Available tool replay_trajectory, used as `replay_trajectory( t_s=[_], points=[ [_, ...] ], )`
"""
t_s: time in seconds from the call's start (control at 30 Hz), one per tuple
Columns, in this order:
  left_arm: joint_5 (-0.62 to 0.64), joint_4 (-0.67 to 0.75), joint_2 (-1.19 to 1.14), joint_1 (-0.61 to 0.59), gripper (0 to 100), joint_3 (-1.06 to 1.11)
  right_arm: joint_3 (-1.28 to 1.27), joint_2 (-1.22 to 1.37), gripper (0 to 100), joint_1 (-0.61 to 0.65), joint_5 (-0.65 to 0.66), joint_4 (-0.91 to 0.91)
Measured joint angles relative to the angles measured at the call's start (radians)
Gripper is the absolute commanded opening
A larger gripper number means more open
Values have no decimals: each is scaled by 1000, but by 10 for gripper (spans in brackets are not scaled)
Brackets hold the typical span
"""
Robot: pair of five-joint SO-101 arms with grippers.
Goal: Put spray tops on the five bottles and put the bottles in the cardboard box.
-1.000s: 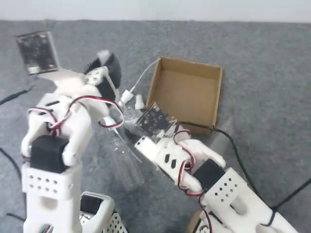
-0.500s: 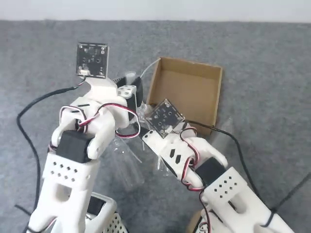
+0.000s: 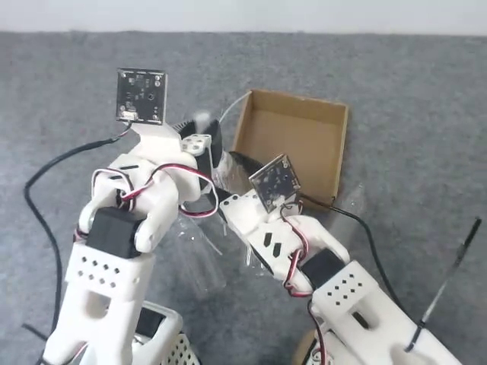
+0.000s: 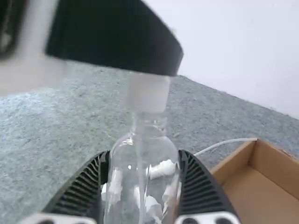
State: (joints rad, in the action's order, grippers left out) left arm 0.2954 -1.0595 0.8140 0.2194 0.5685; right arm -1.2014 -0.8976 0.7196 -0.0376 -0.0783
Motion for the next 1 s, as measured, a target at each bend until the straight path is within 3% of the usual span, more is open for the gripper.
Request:
replay_trajectory(
  t_s=[0.23, 0.53, 0.77, 1.0],
  points=[
    [-2, -2, 0, 28, 101, 18, 0, 31, 6, -12, -8, 5],
    [-54, -25, -9, 40, 138, 17, 5, 28, 6, -32, -9, 23],
    [-81, -133, -9, 38, 156, -186, 5, 28, 6, -32, -9, 26],
    [-81, -120, -20, -86, 153, -302, 5, 28, 6, -32, -9, 26]
  ],
)
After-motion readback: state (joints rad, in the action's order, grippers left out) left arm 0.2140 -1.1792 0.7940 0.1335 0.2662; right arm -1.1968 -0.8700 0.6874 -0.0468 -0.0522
